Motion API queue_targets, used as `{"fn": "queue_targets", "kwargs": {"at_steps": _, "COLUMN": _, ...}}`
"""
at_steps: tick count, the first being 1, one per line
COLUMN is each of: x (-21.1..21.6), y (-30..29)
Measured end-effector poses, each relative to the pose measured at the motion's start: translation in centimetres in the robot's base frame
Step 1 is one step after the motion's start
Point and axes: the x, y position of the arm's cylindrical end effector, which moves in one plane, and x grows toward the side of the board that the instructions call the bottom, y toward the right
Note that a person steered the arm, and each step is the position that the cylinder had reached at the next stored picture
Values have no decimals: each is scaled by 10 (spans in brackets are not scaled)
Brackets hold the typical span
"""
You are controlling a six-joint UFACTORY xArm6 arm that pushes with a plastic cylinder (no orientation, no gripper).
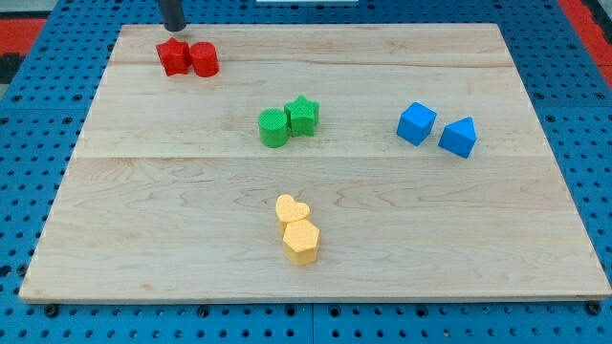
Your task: Move the green circle towards the center left
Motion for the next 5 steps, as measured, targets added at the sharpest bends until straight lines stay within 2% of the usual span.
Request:
{"fn": "queue_targets", "kwargs": {"at_steps": 3, "x": 1, "y": 0}}
{"fn": "queue_targets", "kwargs": {"at_steps": 4, "x": 0, "y": 22}}
{"fn": "queue_targets", "kwargs": {"at_steps": 5, "x": 1, "y": 76}}
